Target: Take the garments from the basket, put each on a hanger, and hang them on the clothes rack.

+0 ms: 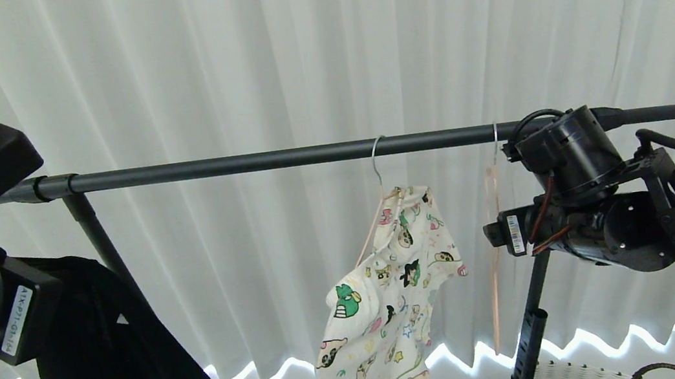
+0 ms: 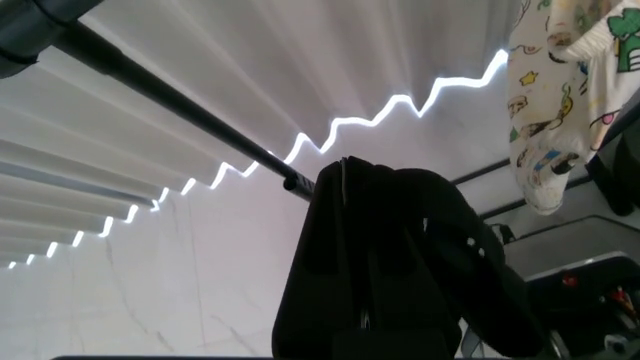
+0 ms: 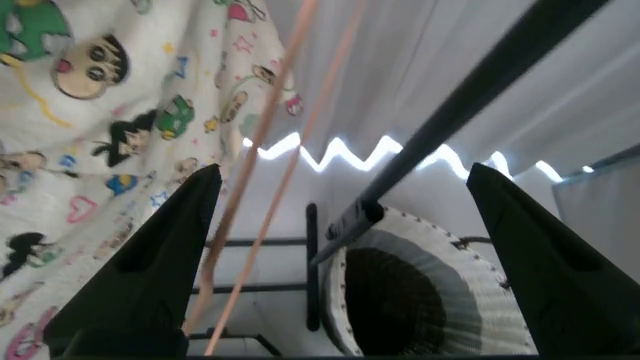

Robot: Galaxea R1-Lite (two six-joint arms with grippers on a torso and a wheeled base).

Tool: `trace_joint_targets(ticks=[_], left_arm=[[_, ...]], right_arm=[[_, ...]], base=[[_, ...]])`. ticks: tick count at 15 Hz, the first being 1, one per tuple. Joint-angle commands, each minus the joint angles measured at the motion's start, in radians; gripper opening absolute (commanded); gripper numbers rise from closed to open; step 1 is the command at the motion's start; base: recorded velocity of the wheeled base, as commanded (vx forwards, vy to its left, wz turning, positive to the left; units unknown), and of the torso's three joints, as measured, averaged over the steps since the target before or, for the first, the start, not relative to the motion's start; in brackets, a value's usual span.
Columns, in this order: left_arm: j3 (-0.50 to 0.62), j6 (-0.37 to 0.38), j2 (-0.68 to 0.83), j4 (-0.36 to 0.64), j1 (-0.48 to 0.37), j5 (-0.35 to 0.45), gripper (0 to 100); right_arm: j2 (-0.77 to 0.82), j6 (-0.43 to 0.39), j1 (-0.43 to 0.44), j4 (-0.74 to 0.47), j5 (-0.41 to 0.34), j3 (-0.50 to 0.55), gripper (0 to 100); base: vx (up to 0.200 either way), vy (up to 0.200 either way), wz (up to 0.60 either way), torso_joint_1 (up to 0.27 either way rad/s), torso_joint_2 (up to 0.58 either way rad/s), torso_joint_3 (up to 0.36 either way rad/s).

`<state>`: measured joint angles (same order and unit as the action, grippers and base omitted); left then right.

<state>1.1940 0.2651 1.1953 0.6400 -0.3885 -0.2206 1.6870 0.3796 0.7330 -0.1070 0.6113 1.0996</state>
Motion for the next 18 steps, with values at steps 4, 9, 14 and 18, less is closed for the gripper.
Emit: trace_joint_targets(ticks=[4,9,14,18], left_arm=[[-0.014,0.0,0.001,-0.037,0.0,0.0,0],[-0.011,0.0,-0.005,-0.037,0.0,0.0,0],[-0.008,0.0,-0.005,-0.039,0.0,0.0,0],[-0.008,0.0,-0.003,-0.039,0.0,0.001,0]], right_arm=[[-0.036,0.005,-0.01,-0.005,-0.01,-0.001,100],[-0.026,0.048,-0.03,0.007,-0.214,-0.081,100],[0.034,0.047,-0.073,0.161,-0.24,-0.145,100],[0.033,0.041,-0.092,0.167,-0.289,-0.147,100]], base=[[0.0,0.0,0.0,0.0,0.0,0.0],[0.0,0.0,0.0,0.0,0.0,0.0],[0.0,0.0,0.0,0.0,0.0,0.0],[0.0,0.0,0.0,0.0,0.0,0.0]])
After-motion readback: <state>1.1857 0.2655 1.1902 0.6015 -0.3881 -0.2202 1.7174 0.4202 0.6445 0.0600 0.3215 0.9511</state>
